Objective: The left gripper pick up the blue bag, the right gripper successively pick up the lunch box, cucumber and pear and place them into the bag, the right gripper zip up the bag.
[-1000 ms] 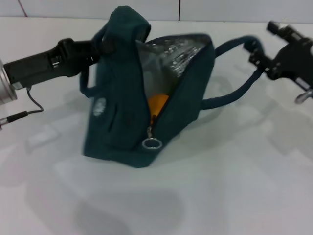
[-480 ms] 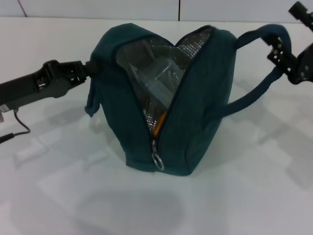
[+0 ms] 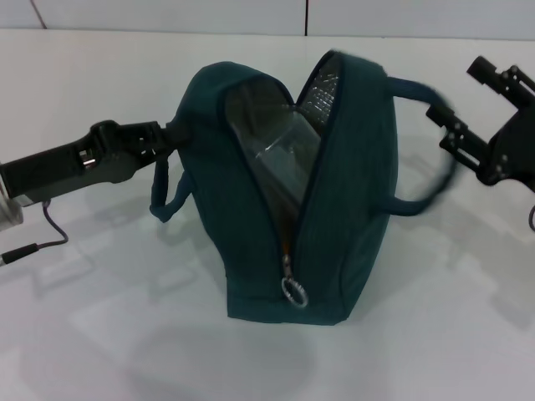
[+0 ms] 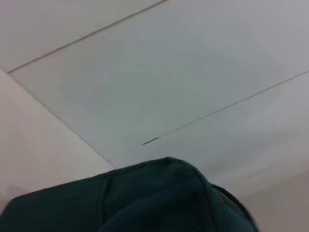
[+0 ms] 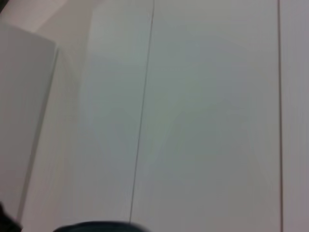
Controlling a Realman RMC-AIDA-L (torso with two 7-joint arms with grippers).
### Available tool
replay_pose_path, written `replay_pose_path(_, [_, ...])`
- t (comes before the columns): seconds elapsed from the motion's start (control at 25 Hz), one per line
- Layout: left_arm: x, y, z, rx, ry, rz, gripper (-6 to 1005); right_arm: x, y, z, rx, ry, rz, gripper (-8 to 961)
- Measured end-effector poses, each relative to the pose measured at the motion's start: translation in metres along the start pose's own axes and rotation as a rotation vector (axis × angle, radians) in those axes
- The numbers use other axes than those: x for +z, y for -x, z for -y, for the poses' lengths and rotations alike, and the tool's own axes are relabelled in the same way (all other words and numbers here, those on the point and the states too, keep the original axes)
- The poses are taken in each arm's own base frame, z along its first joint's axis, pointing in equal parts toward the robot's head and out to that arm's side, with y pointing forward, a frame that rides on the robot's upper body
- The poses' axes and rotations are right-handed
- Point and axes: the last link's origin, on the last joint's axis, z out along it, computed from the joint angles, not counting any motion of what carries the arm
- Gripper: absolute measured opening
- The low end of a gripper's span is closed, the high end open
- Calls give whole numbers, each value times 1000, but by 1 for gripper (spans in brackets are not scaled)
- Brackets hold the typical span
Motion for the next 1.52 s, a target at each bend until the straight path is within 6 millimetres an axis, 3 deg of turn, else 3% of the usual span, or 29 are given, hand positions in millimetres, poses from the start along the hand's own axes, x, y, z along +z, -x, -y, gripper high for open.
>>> replay_pose_path(0.4, [8, -7, 1, 54, -11, -20, 77, -13, 35, -23, 171, 210, 218, 664])
replay_pose_path(0.68, [9, -4, 5, 62, -18, -28, 77, -28, 48, -33, 327, 466, 193, 663])
replay_pose_path(0.84, [9, -4, 7, 62, -27, -33, 77, -23, 36, -50, 402, 587, 73, 663])
replay_pose_path(1.08, [10, -4, 7, 60, -27, -36, 77, 9, -1, -76, 462, 685, -197, 663])
replay_pose_path(1.2, [13, -6, 7, 64, -27, -39, 78, 15, -14, -80, 454, 692, -293, 662])
replay_pose_path(1.52, [13, -6, 7, 63, -28, -40, 78, 26, -21, -76, 425, 666, -345, 662])
